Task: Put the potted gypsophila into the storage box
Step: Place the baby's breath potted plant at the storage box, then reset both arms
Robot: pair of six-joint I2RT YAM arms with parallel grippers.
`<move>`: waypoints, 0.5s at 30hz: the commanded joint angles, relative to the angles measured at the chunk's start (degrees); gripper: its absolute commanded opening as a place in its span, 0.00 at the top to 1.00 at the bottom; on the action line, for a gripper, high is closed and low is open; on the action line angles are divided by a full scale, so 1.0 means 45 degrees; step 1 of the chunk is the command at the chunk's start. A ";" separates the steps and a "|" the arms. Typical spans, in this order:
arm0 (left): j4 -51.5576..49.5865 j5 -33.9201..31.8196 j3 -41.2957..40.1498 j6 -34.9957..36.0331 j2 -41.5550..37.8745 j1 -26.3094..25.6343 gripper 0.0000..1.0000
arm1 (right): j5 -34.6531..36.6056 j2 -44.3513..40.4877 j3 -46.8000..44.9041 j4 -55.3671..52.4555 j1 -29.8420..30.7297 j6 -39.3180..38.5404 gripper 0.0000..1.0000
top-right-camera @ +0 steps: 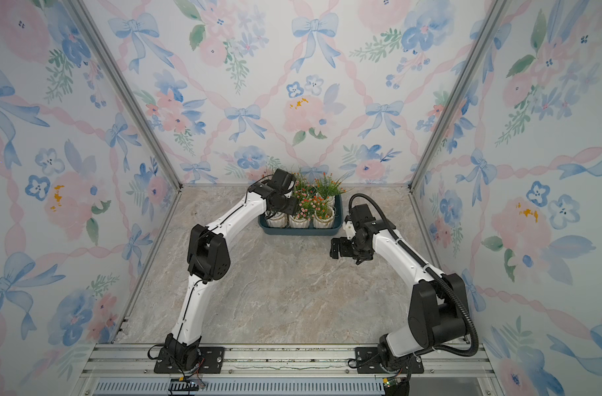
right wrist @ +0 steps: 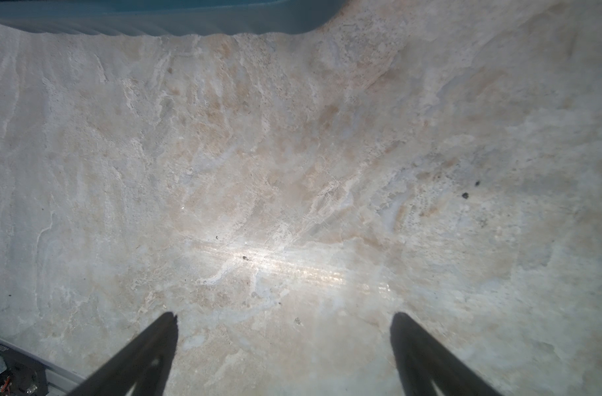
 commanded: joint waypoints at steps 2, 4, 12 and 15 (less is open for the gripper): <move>-0.0097 -0.0209 -0.0100 -0.0149 -0.1455 0.0181 0.21 | 0.0238 0.0165 0.0325 -0.0616 0.0126 -0.0071 0.02; -0.0109 -0.0176 -0.0132 -0.0174 -0.1906 0.0194 0.20 | 0.0334 0.0146 0.0472 -0.0734 0.0211 -0.0060 0.02; -0.0083 -0.0376 -0.1074 -0.0218 -0.4250 0.0201 0.17 | 0.0728 0.0210 0.1071 -0.1118 0.0720 0.0113 0.02; -0.0071 -0.0678 -0.1683 -0.0235 -0.5246 0.0243 0.17 | 0.0917 0.0247 0.1279 -0.1247 0.0971 0.0188 0.02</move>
